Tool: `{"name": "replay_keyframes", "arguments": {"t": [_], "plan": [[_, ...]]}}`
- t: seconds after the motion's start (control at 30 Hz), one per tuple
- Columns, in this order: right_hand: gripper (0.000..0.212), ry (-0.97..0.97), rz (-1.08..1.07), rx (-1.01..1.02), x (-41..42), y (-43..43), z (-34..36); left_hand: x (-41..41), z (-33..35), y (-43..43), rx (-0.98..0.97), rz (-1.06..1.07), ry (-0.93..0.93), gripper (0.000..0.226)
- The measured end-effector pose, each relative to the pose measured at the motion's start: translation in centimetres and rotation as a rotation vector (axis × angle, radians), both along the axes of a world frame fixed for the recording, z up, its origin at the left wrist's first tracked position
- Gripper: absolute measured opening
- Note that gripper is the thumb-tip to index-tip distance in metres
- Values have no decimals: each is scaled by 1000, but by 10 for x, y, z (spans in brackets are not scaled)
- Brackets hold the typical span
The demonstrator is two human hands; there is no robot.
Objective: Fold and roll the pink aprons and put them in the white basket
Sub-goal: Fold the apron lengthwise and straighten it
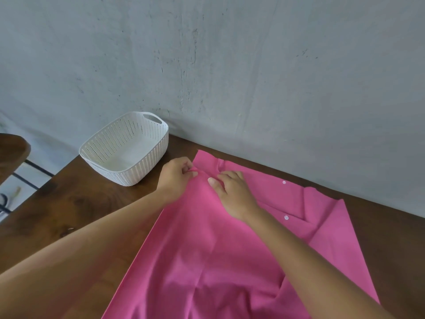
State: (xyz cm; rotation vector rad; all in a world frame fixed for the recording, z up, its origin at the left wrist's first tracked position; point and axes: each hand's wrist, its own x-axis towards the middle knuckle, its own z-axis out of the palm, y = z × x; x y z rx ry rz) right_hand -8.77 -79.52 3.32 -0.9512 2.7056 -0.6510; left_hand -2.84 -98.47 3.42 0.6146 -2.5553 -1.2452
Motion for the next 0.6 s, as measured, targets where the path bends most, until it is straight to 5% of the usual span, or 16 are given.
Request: {"name": "replay_keyframes", "arguments": {"t": [0.2, 0.6], "plan": [[56, 24, -66, -349, -3, 18, 23, -25, 2, 1, -51, -17, 76, 13], [53, -128, -157, -509, -10, 37, 58, -19, 15, 13, -78, -87, 195, 12]]}}
